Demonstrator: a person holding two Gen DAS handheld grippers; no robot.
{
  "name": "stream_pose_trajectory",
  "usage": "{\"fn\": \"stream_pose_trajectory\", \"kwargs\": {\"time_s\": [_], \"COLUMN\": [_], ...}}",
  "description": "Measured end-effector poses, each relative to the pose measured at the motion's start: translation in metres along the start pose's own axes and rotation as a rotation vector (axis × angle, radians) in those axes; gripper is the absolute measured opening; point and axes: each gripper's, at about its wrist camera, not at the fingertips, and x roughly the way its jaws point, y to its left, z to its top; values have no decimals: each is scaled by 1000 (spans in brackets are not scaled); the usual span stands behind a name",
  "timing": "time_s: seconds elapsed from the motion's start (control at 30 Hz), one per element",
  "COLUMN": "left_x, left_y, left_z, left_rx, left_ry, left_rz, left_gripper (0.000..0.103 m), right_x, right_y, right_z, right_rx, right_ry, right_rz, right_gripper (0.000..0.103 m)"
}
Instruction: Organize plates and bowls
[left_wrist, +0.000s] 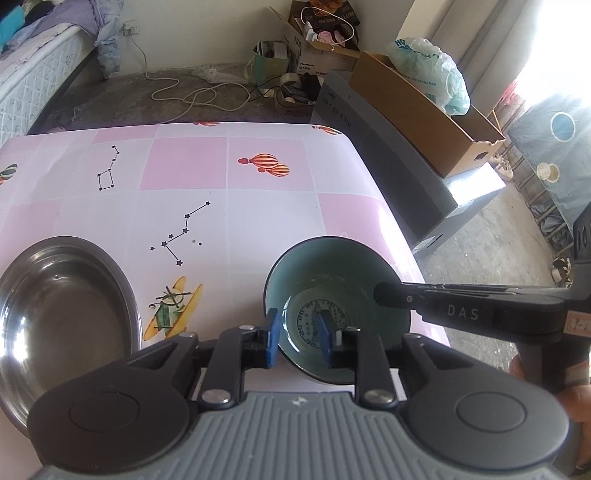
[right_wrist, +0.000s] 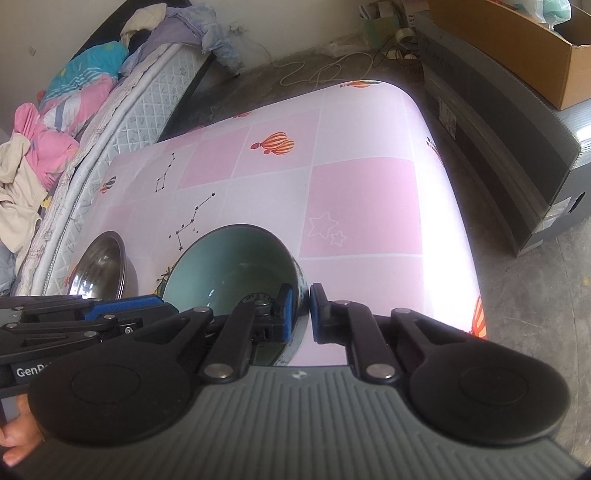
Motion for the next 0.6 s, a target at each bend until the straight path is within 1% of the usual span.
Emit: {"fn": "stream_pose_trajectory", "kwargs": {"time_s": [0.1,0.13,0.17,0.23,0.33,0.47,0.6], "left_x": [0,0,-1,-3,-5,5,16], "left_y": [0,0,0,0,2,6,8], "left_z": [1,1,2,1,1,1,-2], "left_rx": [-10,-16,-24,-32,-29,-54,-84], "left_ry": [4,3,4,0,-7,32,58], "left_rz": [1,-1,8,31,32,42,21], "left_gripper": [26,30,40,47,47,47,43], "right_x": [0,1,1,1,1,1,1], "right_y": [0,0,0,0,0,0,-1], "right_z": [0,0,0,0,0,0,0], "right_rx": [-1,-1,-1,0,-1,-1,-4], "right_ry": [1,1,2,2,3,2,2], "right_rz": [-1,-2,-2,-1,-1,-1,-2], "right_gripper": [9,9,9,9,9,9,9]}}
